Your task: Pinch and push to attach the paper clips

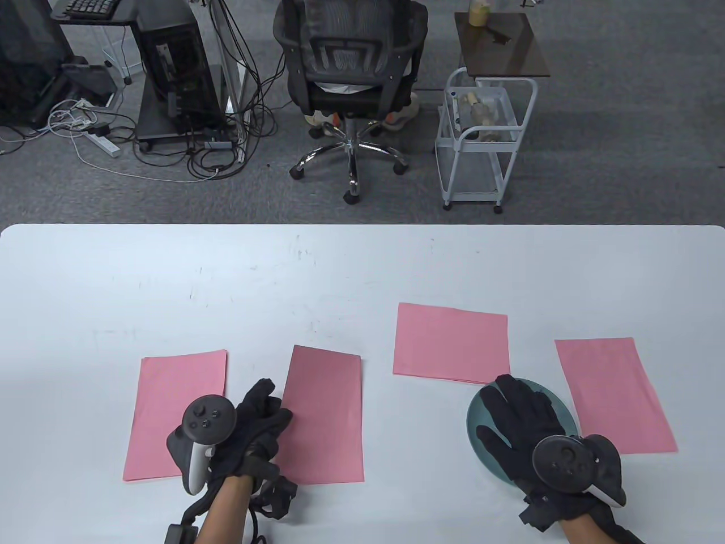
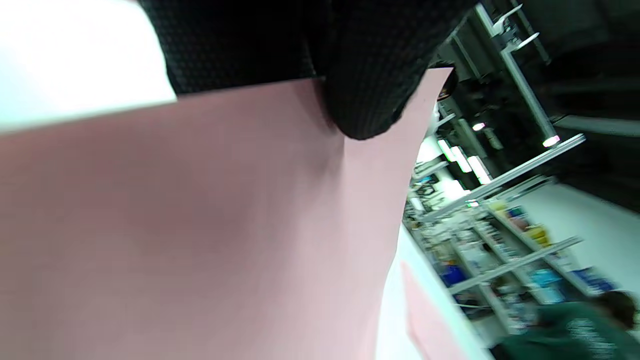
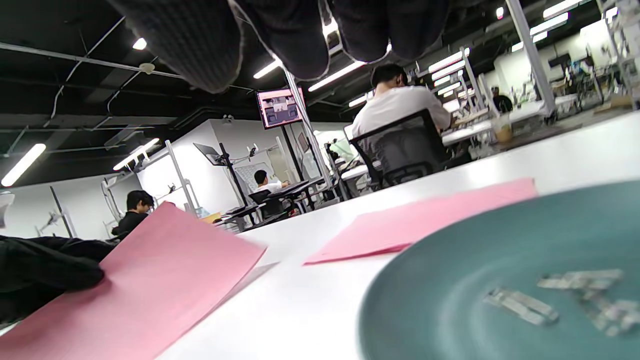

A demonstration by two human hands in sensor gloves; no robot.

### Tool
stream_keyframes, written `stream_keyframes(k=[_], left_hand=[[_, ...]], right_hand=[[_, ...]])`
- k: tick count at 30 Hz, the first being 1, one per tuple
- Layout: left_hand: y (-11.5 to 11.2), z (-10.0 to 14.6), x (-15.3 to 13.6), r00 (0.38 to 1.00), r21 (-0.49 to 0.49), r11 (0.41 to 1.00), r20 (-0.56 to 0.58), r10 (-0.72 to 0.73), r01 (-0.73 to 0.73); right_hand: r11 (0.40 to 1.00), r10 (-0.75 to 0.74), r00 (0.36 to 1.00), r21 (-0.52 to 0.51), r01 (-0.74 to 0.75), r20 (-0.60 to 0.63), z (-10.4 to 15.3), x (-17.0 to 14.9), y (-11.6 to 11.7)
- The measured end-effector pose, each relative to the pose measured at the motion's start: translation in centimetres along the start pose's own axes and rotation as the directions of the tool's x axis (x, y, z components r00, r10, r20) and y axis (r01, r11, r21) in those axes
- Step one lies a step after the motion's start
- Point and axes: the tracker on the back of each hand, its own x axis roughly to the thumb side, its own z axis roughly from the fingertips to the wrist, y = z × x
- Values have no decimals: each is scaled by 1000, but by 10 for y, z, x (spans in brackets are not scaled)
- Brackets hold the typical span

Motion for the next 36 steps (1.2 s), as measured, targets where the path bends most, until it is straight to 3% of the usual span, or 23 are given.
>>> stream_keyframes(k=[5, 13, 16, 18, 21, 27, 36], left_hand=[[-14, 4, 6, 971, -105, 974, 115, 210, -199], [-44, 18, 27, 868, -330, 891, 282, 408, -312], [-52, 21, 32, 841, -382, 872, 319, 436, -308], [-55, 23, 35, 831, -396, 872, 348, 434, -289], [-57, 23, 37, 813, -417, 873, 397, 426, -254], [-59, 24, 40, 816, -416, 890, 439, 375, -186], [-62, 26, 44, 822, -416, 905, 483, 304, -90]], right_hand=[[986, -143, 990, 90, 142, 4, -6, 7, 22], [901, -410, 910, 126, 415, -63, -13, 14, 43], [808, -570, 815, 109, 579, -103, -14, 10, 46], [713, -687, 717, 79, 697, -117, -14, 7, 46], [623, -780, 623, 33, 782, -53, -15, 7, 44], [672, -738, 673, -36, 739, 39, -14, 9, 38], [658, -753, 658, -2, 753, -2, -14, 5, 46]])
